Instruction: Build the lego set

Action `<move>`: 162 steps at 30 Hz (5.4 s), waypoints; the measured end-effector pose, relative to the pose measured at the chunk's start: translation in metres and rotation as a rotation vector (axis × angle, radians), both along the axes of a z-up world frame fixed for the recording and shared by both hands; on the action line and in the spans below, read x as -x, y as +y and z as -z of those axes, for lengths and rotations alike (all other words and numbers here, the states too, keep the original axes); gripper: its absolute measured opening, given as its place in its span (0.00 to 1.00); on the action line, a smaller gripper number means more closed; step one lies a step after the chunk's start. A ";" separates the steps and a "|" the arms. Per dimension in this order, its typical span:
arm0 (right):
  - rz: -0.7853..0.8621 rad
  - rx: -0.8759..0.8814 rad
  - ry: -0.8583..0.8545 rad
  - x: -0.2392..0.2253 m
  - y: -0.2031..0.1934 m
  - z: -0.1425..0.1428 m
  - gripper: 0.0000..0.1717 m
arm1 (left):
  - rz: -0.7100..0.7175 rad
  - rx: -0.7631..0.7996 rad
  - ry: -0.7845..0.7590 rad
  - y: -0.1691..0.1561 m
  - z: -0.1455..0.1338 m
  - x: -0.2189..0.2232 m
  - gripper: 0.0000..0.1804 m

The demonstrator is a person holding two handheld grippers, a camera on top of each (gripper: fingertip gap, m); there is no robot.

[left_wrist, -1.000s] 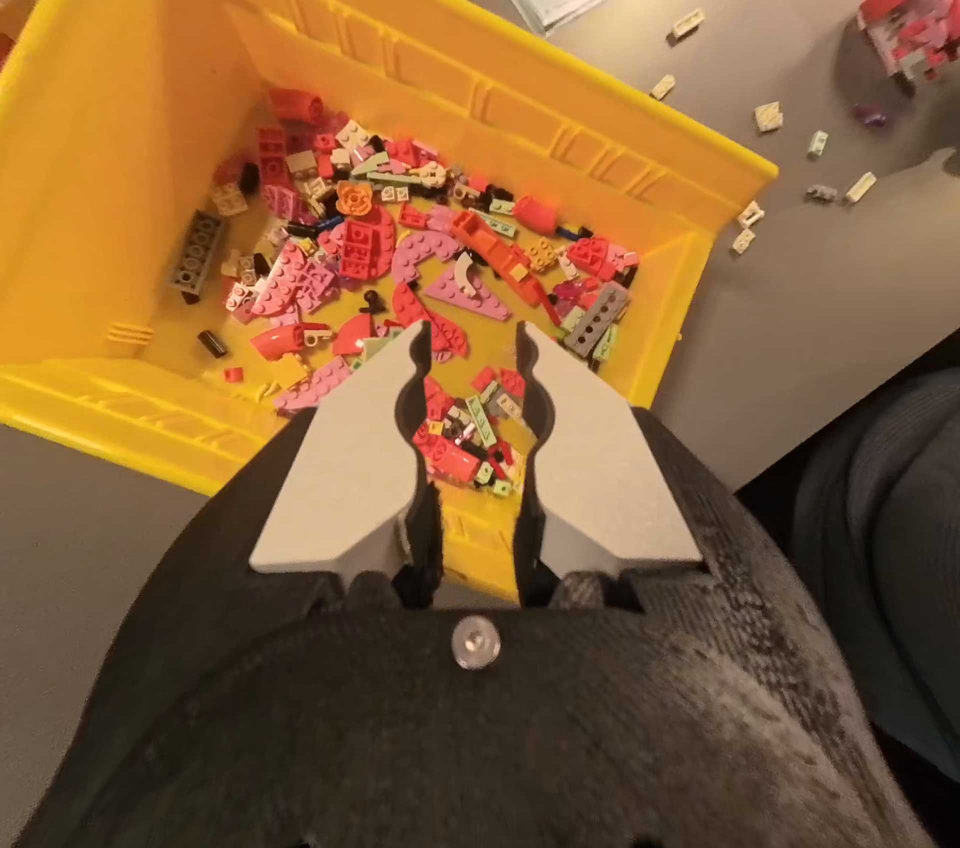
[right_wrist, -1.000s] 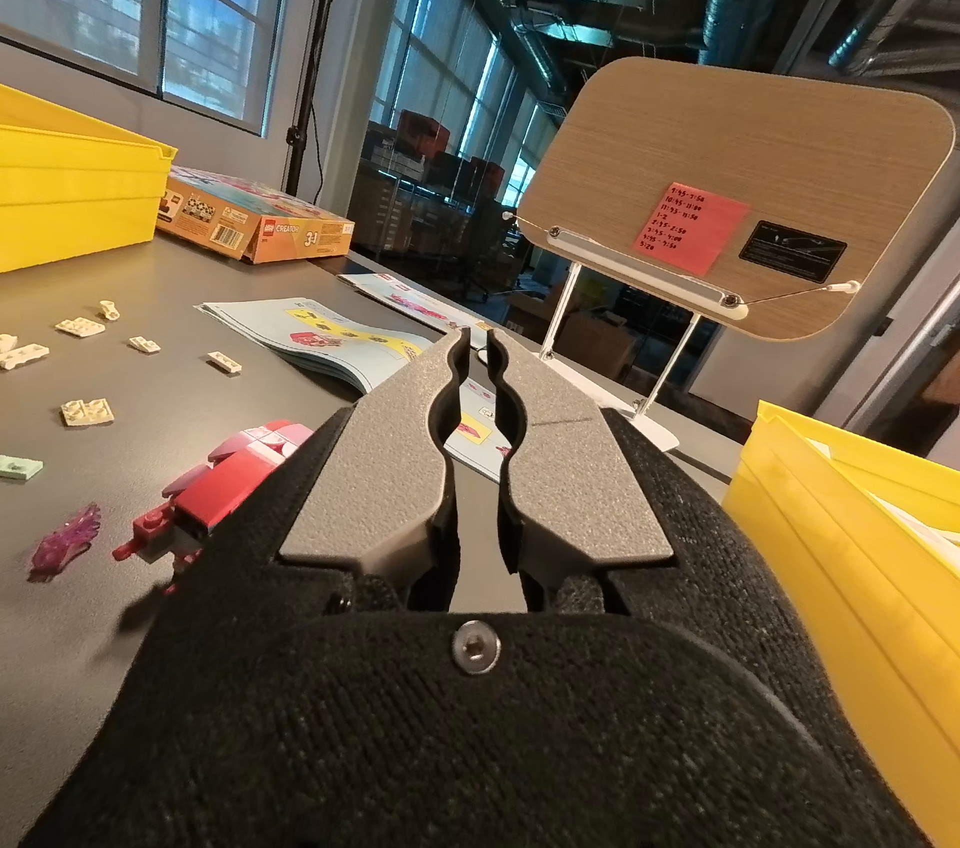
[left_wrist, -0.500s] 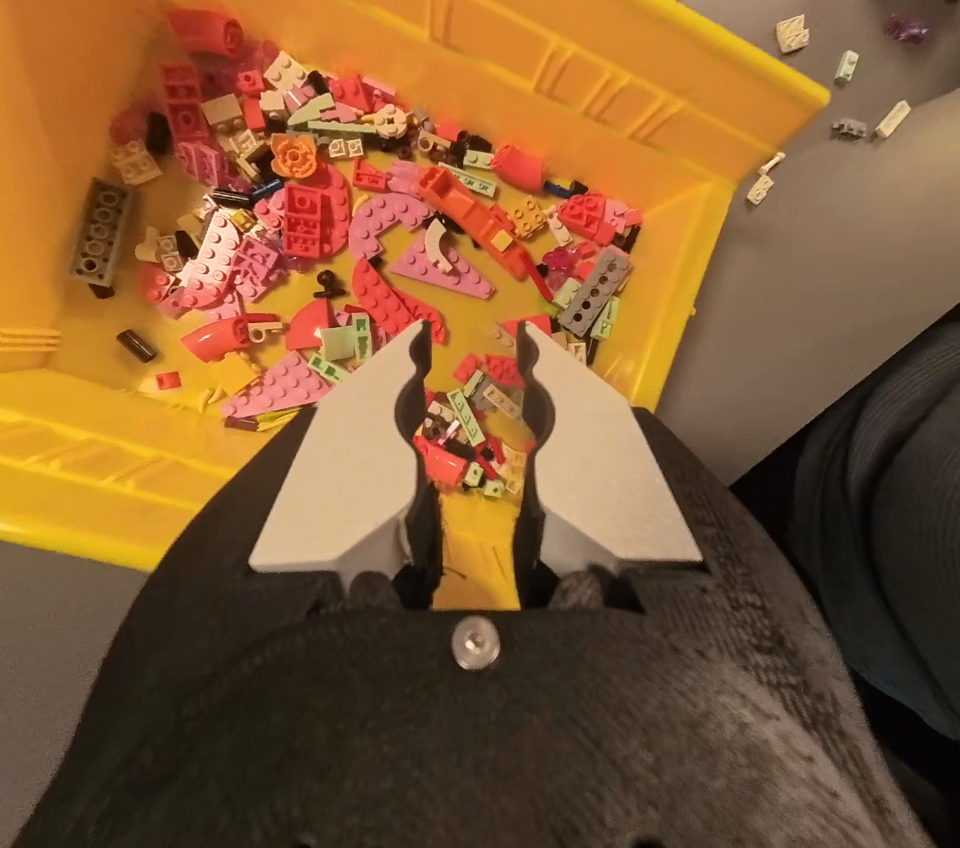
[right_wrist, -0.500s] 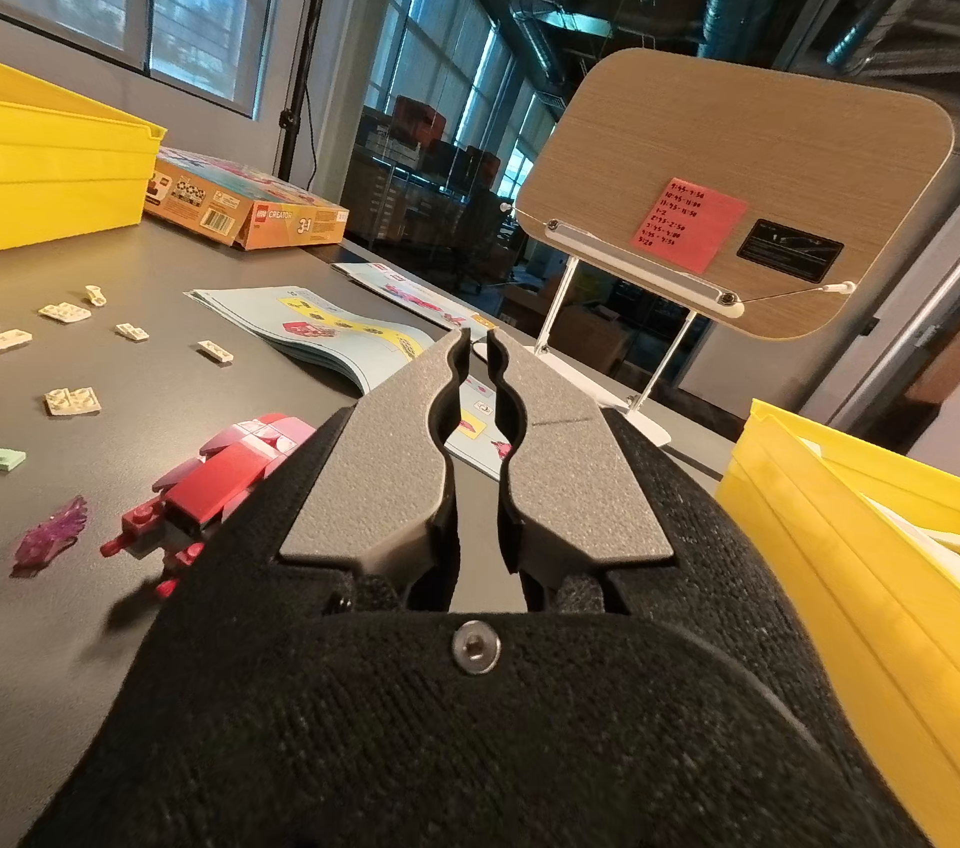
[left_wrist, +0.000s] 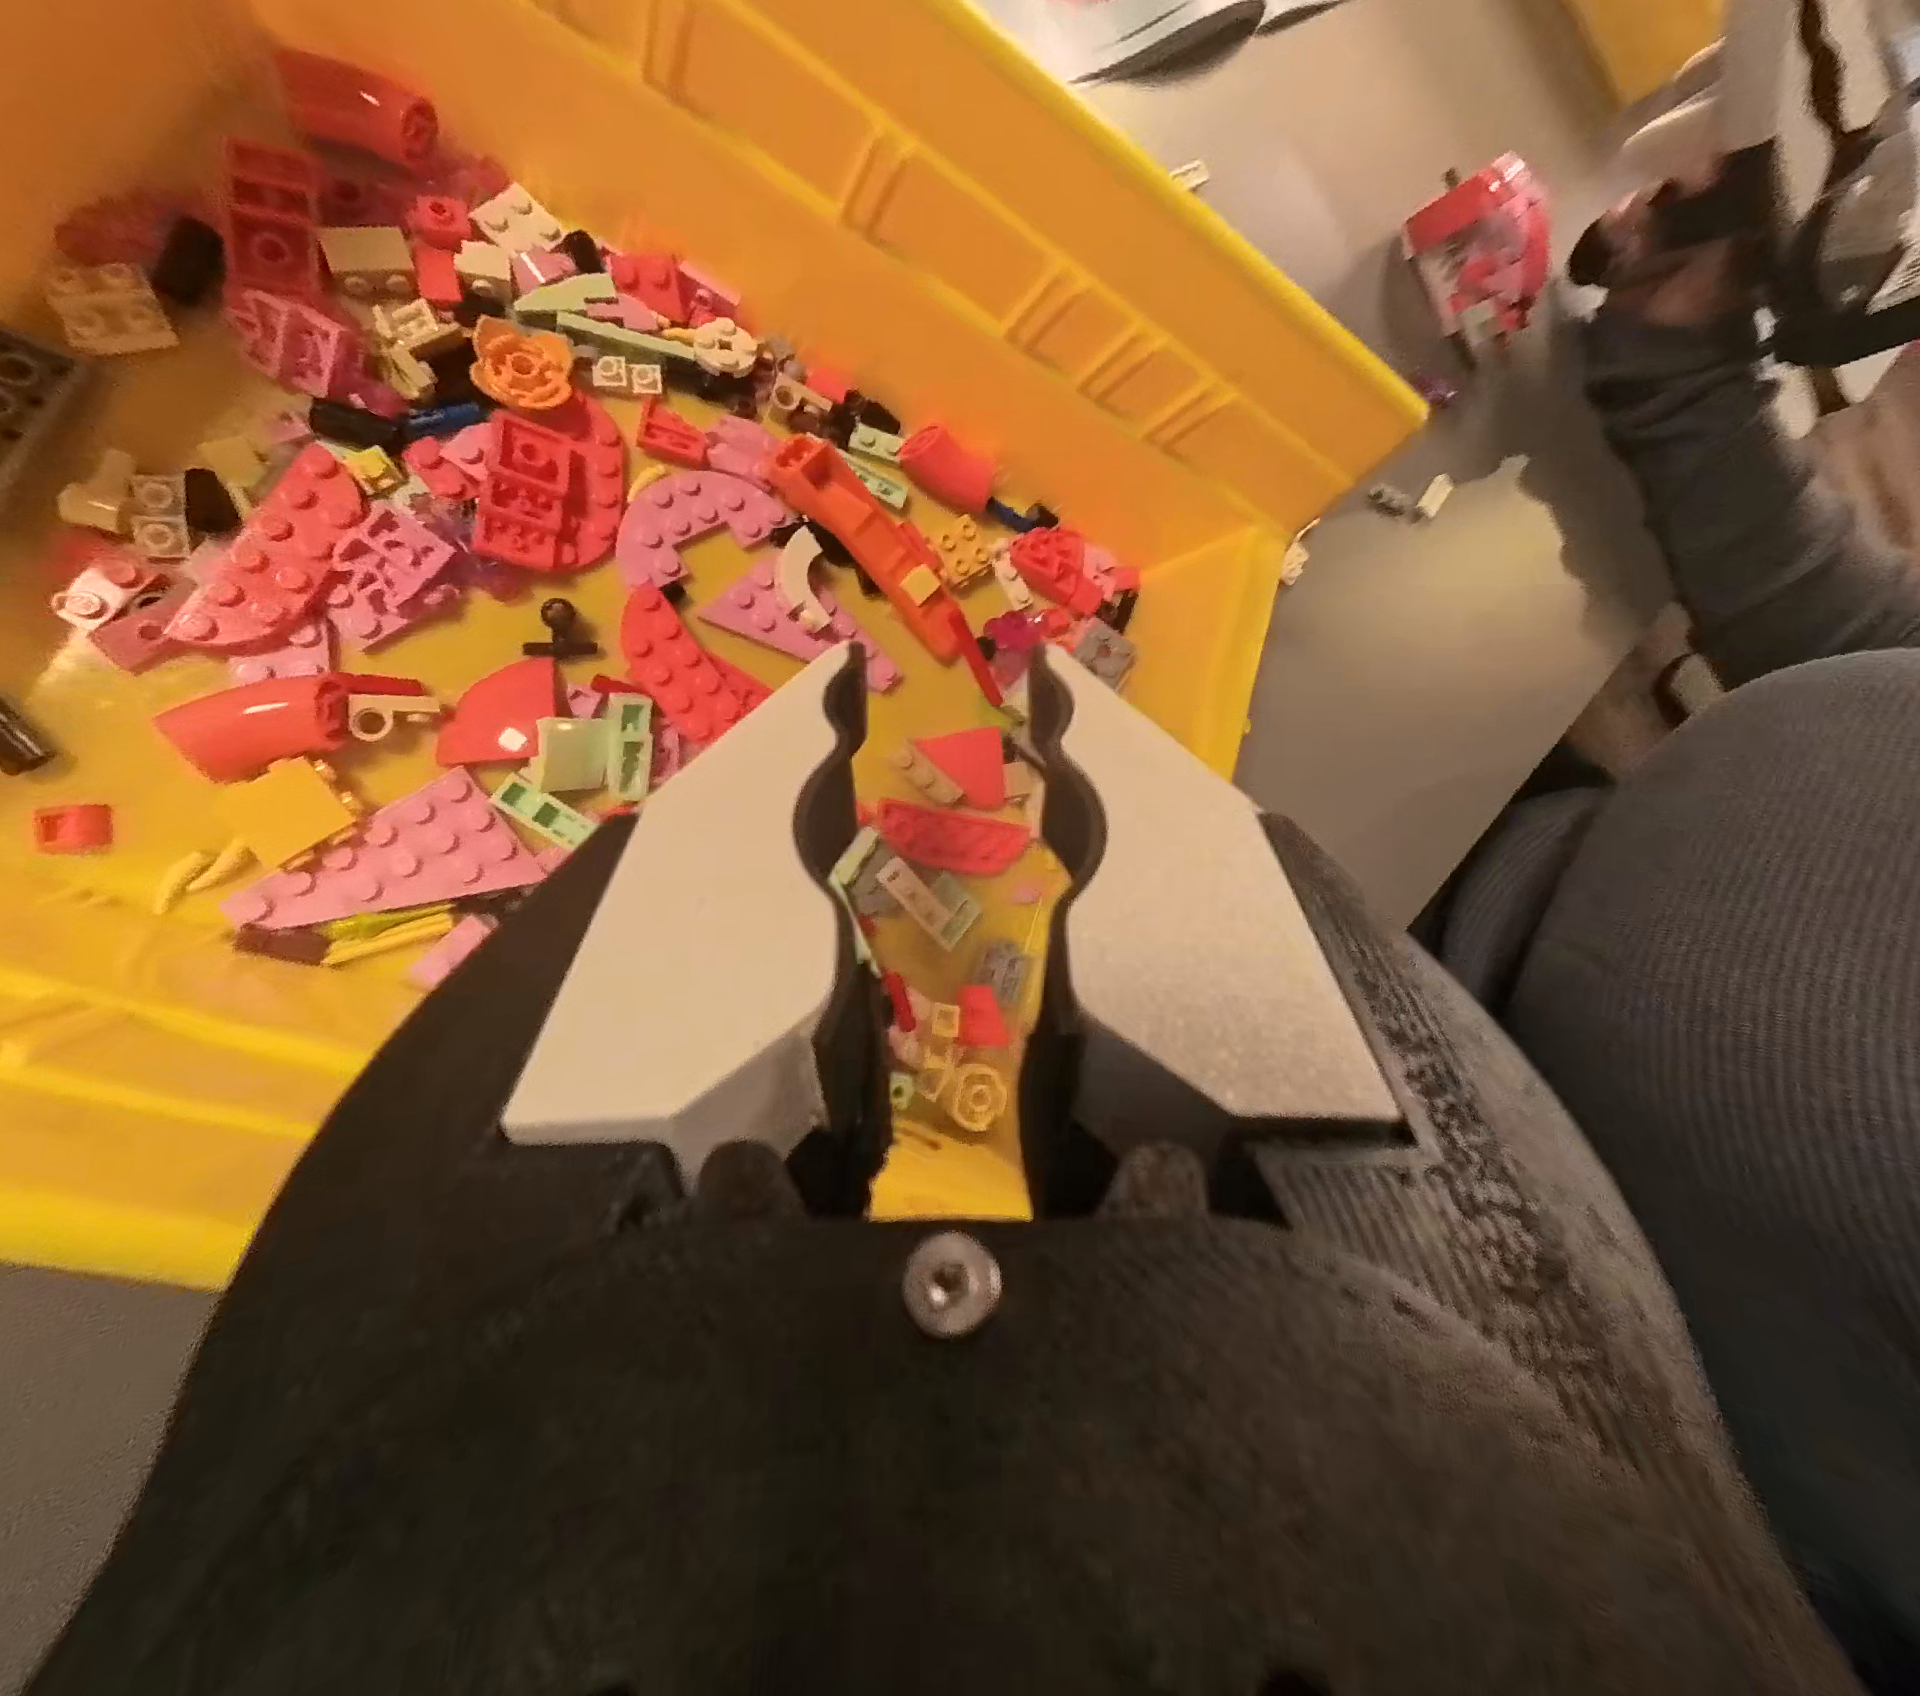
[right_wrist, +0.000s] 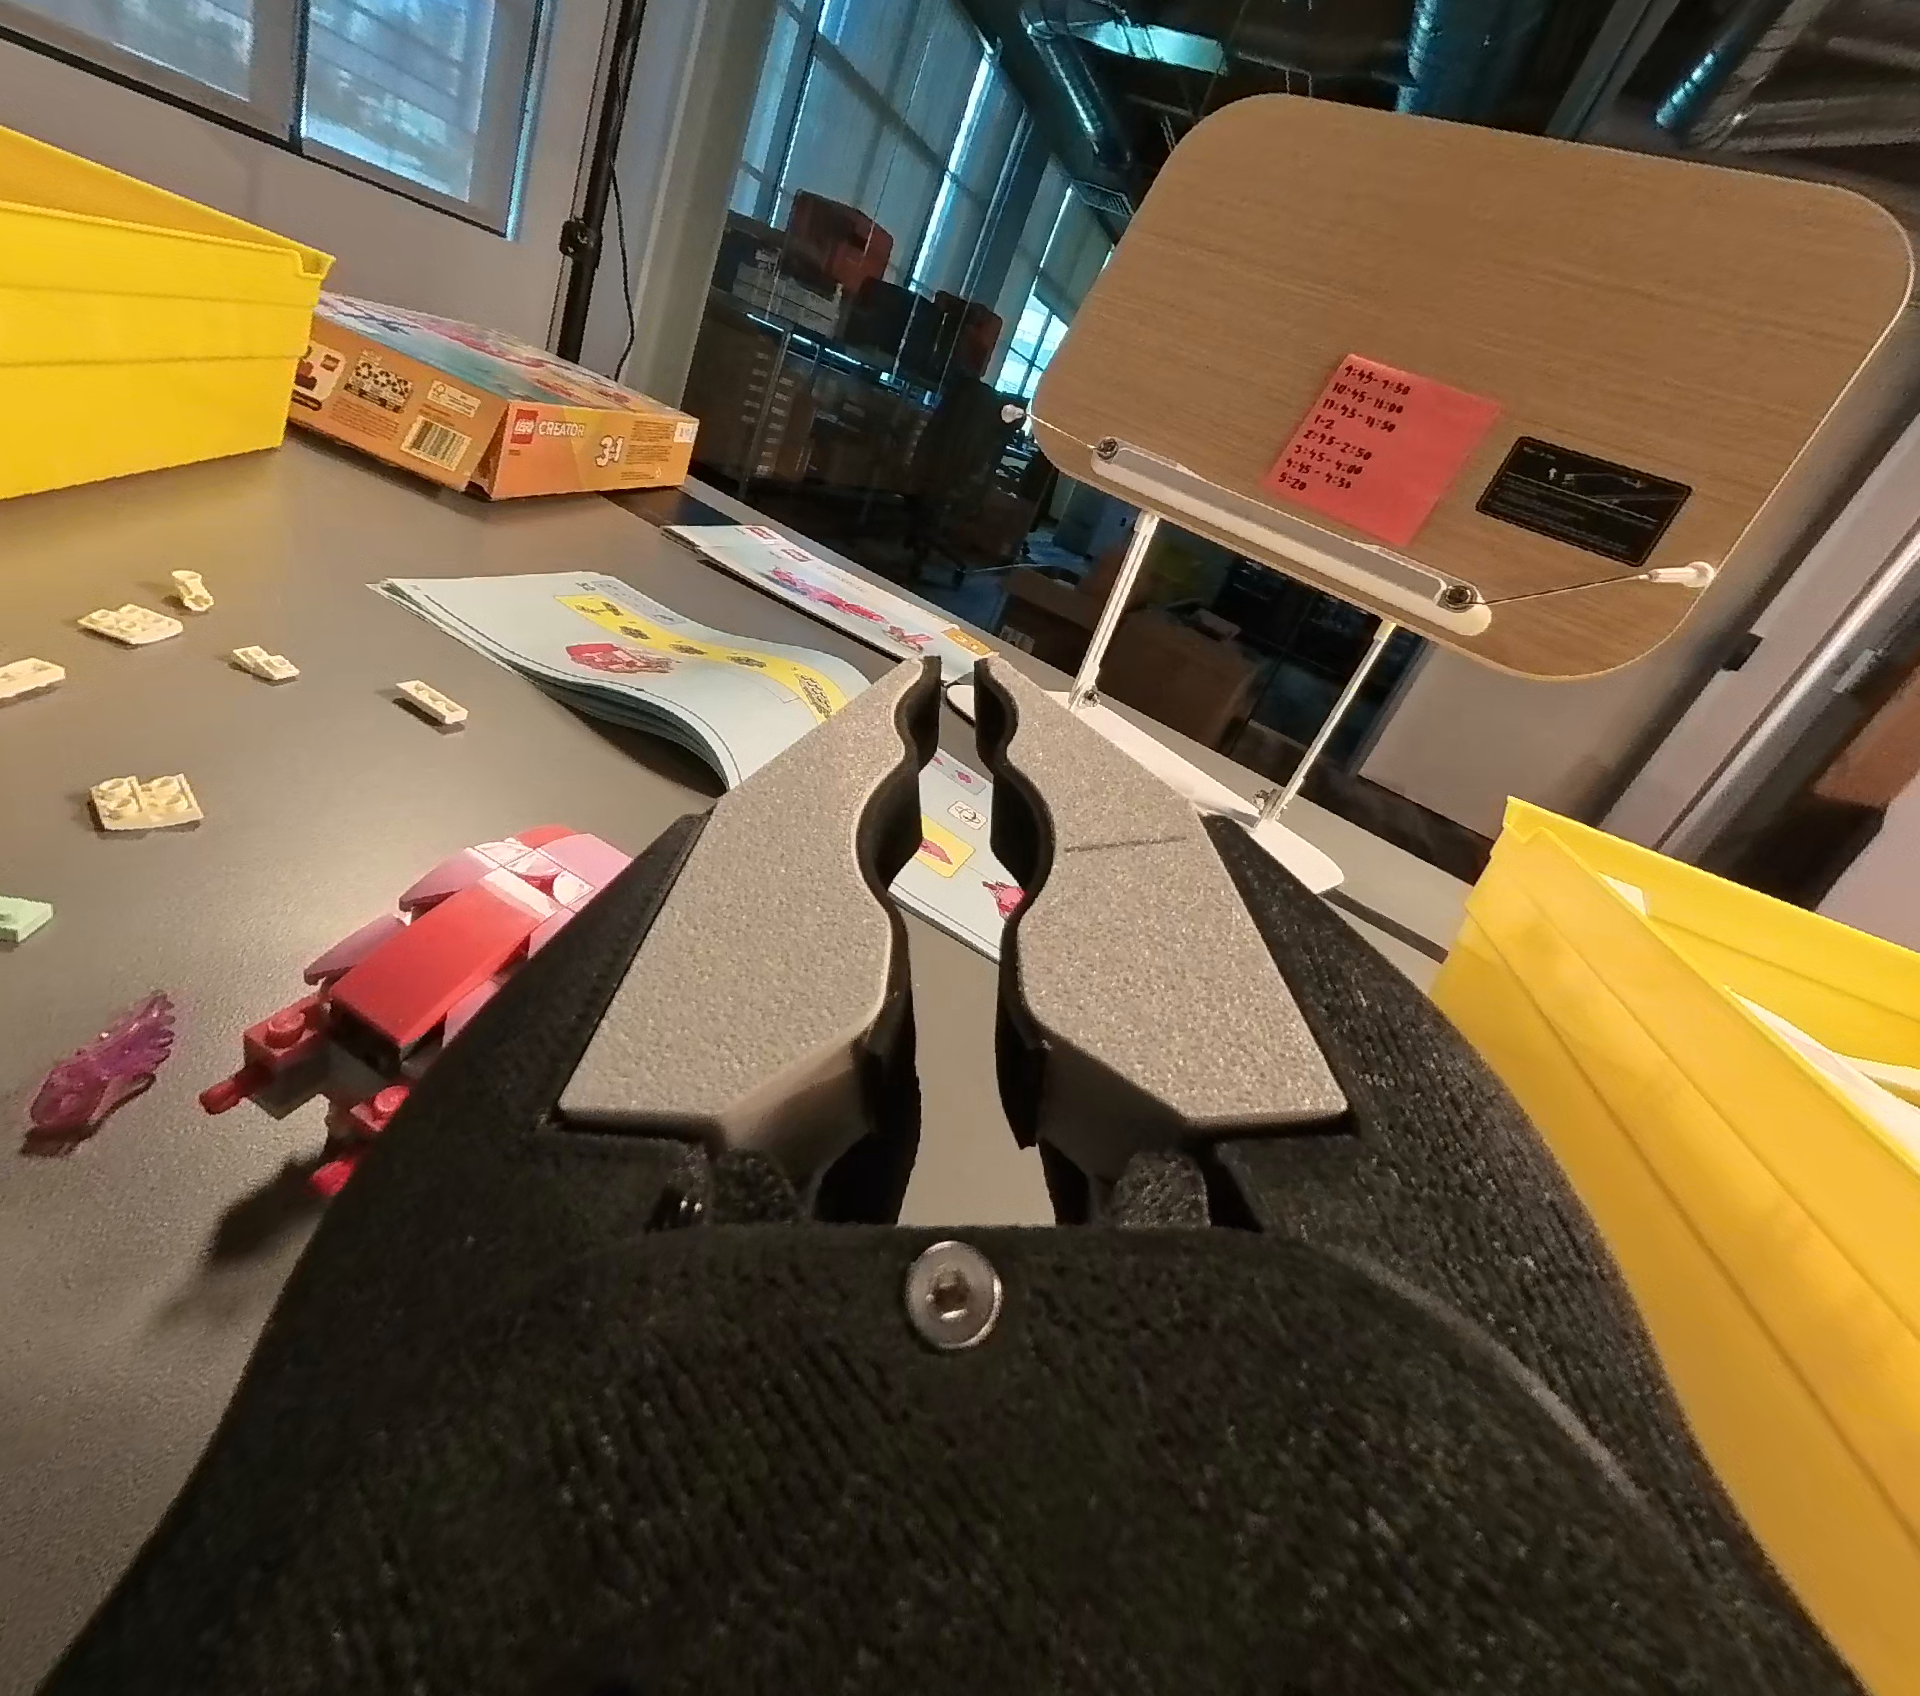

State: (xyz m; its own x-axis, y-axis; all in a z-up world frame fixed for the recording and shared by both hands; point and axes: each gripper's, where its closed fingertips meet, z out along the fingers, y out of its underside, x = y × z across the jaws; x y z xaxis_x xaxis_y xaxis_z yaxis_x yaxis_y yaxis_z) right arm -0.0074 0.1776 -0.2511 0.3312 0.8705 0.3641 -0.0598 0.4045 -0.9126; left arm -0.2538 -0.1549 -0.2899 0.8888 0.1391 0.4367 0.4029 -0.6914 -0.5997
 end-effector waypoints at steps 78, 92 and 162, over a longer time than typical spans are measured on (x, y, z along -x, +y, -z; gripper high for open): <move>-0.377 0.380 -1.001 0.046 -0.158 0.117 0.09 | 0.316 -0.350 0.206 0.081 0.039 -0.210 0.15; -0.575 0.320 -0.997 0.037 -0.218 0.110 0.09 | 0.307 -0.341 0.221 0.077 0.039 -0.206 0.15; -0.620 0.450 -0.672 0.059 -0.217 0.053 0.08 | 0.155 -0.562 0.650 0.111 0.013 -0.196 0.13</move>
